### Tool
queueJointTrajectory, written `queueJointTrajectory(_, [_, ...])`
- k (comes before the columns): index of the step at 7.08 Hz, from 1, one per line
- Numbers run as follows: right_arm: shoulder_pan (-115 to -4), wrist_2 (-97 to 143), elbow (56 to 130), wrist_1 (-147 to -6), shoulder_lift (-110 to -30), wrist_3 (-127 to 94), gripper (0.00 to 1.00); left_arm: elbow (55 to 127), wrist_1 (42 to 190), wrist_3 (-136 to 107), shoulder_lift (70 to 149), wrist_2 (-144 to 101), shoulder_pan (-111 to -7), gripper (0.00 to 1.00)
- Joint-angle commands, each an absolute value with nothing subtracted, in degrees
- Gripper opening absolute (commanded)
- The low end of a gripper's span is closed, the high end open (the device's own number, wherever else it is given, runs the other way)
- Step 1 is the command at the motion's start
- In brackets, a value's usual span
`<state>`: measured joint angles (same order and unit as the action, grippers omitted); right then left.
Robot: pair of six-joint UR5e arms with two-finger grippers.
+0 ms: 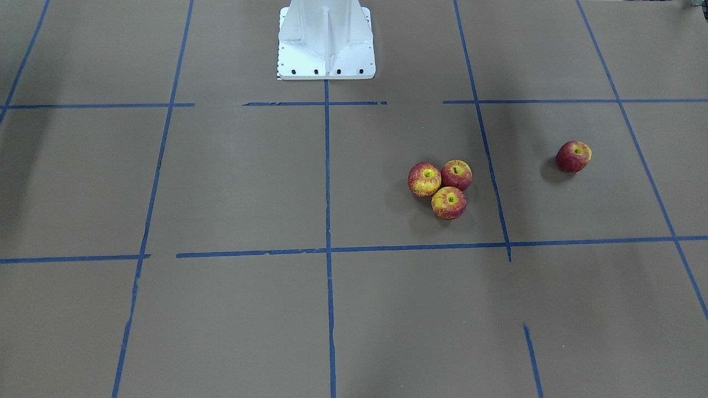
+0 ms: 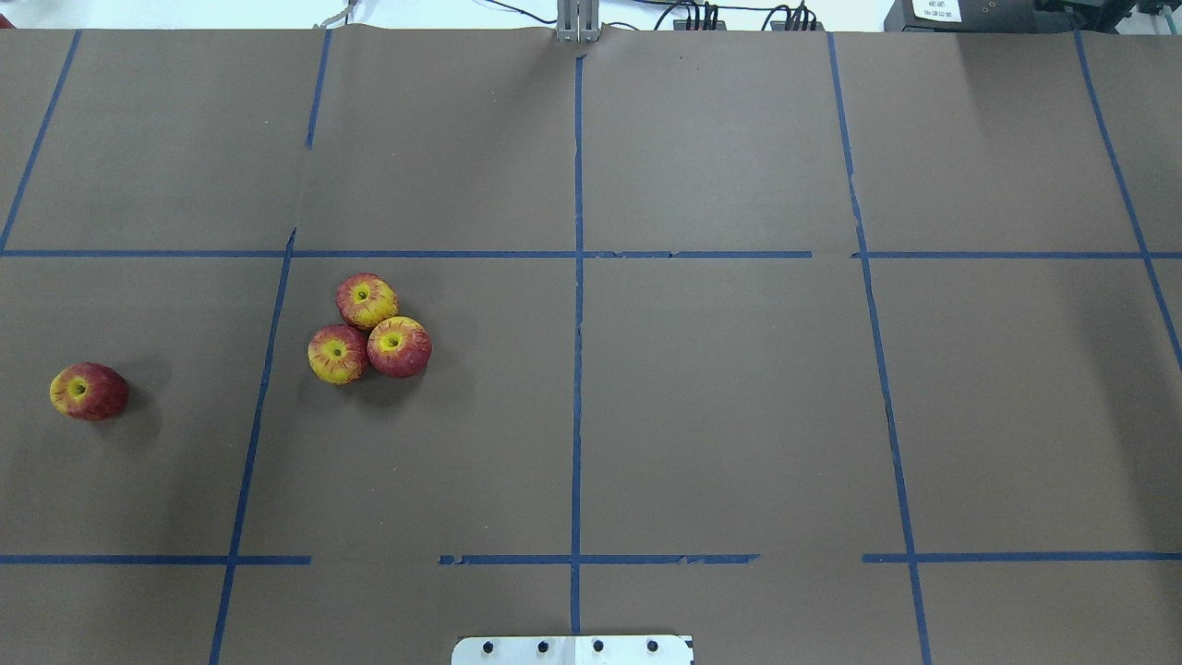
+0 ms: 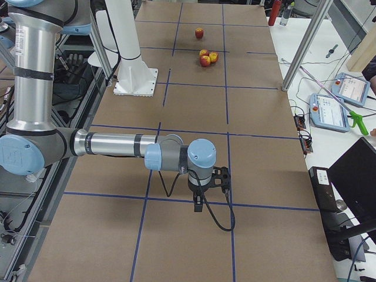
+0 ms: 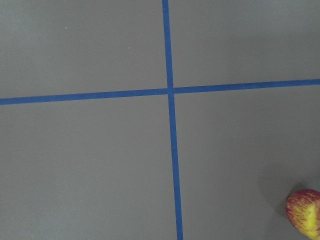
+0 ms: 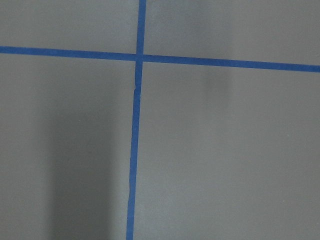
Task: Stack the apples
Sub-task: 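Move the left gripper toward the lone red-yellow apple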
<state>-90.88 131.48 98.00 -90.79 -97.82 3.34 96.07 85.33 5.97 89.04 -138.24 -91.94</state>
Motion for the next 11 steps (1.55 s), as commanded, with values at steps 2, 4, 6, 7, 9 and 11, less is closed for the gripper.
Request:
queueJointTrajectory(2, [-90.9,131.5,98.0,-90.8,-97.8,3.3,1.0,93.8,85.2,5.3,91.1,-137.6,-91.8,1.0])
queueJointTrajectory(4, [-90.9,131.5,98.0,-90.8,-97.8,3.3,1.0,93.3,87.3,5.5,90.1,-137.5,-91.4,1.0])
queueJointTrajectory(6, [-90.9,131.5,98.0,-90.8,-97.8,3.3,1.0,94.0,96.0,-3.9,90.0,-137.8,-80.0,1.0])
queueJointTrajectory(7, [-90.9,131.5,98.0,-90.8,-97.8,3.3,1.0,95.4,102.2,-15.2,89.7,-137.2,-73.4,1.0])
queueJointTrajectory(9, [-90.9,131.5,98.0,-90.8,-97.8,3.3,1.0,97.5,114.3,-37.9,88.4,-132.4,-62.6,1.0])
queueJointTrajectory(11, [-90.9,131.5,98.0,-90.8,-97.8,3.3,1.0,100.6,114.7,-43.0,86.1,-126.0,-56.8,1.0])
